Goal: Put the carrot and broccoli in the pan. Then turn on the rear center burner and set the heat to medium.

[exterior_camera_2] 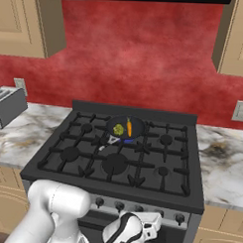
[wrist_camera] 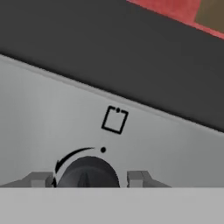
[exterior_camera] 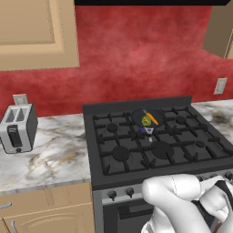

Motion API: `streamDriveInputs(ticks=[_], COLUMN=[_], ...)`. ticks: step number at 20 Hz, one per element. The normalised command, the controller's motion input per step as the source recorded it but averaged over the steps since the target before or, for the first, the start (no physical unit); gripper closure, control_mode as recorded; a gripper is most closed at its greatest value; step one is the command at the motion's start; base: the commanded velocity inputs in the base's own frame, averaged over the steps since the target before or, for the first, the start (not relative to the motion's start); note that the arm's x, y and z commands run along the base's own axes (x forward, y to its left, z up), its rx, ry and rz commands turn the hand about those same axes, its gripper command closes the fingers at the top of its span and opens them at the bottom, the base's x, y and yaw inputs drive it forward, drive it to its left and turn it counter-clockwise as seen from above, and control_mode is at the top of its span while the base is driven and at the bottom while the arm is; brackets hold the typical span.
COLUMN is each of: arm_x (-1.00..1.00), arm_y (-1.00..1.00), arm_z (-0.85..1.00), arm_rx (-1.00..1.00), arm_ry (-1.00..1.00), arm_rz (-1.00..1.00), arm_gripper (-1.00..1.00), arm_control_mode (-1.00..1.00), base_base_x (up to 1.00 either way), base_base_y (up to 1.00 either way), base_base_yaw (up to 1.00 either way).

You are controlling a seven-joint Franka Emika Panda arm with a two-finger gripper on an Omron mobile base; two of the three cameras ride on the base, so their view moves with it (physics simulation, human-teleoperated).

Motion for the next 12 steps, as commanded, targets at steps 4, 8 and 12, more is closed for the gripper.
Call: streamDriveInputs(ticks=[4,8,12], arm_x=[0.00,0.00,0.00], arm_y=[-0.17,-0.16,-0.15], arm_z=[-0.10,-0.11,-0.09], arm_rx=[-0.30,-0.30,-0.27], arm_ry=[0.04,0.05,0.05], arm_rz=[0.00,0.00,0.00], arm_gripper=[1.00,1.00,1.00], arm_control_mode=[-1.00,-1.00,-1.00], base_base_x=[0.00,0.00,0.00], base_base_y=[0.00,0.00,0.00], base_base_yaw=[0.00,0.00,0.00])
